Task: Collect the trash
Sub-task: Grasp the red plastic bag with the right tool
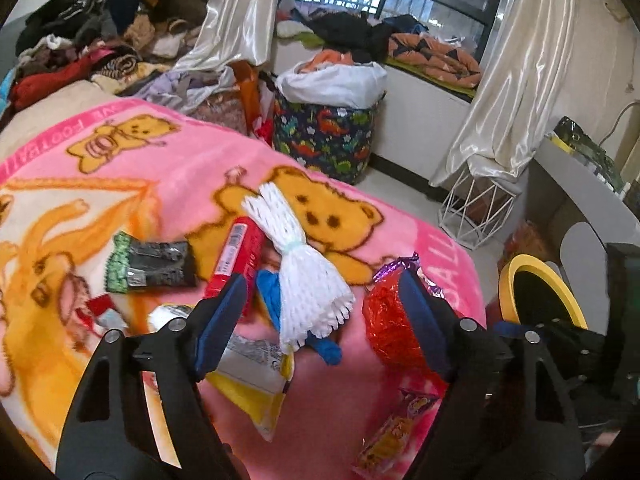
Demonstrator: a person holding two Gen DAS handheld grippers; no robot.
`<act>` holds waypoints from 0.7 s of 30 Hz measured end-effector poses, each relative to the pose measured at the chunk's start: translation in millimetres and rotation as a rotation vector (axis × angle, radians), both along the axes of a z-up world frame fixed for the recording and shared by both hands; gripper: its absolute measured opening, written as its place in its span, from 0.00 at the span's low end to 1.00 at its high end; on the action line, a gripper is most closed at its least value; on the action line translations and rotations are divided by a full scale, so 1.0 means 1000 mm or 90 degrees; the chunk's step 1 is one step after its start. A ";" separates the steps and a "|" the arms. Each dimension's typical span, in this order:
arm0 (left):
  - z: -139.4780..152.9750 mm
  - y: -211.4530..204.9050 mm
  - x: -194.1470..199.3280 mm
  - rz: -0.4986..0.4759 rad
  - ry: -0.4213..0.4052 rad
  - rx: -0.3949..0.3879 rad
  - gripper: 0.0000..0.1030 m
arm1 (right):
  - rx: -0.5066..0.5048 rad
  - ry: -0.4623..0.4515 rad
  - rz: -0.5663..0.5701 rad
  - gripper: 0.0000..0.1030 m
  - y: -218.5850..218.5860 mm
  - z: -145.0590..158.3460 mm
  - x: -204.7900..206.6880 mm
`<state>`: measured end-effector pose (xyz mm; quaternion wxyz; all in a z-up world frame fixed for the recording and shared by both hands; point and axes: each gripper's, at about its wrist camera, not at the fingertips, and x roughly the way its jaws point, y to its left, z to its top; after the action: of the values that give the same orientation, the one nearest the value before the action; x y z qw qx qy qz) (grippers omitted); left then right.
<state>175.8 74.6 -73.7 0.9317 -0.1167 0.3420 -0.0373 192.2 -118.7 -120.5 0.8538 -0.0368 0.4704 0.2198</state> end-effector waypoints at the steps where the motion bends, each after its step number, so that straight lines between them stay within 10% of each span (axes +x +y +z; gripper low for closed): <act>1: -0.001 -0.001 0.002 -0.001 0.003 -0.001 0.64 | -0.002 0.009 0.003 0.72 0.001 -0.003 0.002; 9: -0.018 -0.002 0.013 0.003 0.034 -0.012 0.40 | 0.009 0.039 0.030 0.23 0.005 -0.012 0.002; 15: -0.020 0.003 0.009 0.008 0.032 -0.023 0.15 | 0.031 0.028 0.022 0.16 -0.002 -0.007 -0.005; 21: -0.009 0.004 -0.004 0.010 -0.003 -0.033 0.11 | 0.055 0.001 0.006 0.15 -0.012 0.002 -0.012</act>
<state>172.2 79.0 -82.7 0.9294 -0.1431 0.3380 -0.0394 180.1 -130.3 -118.4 0.8533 -0.0020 0.4610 0.2437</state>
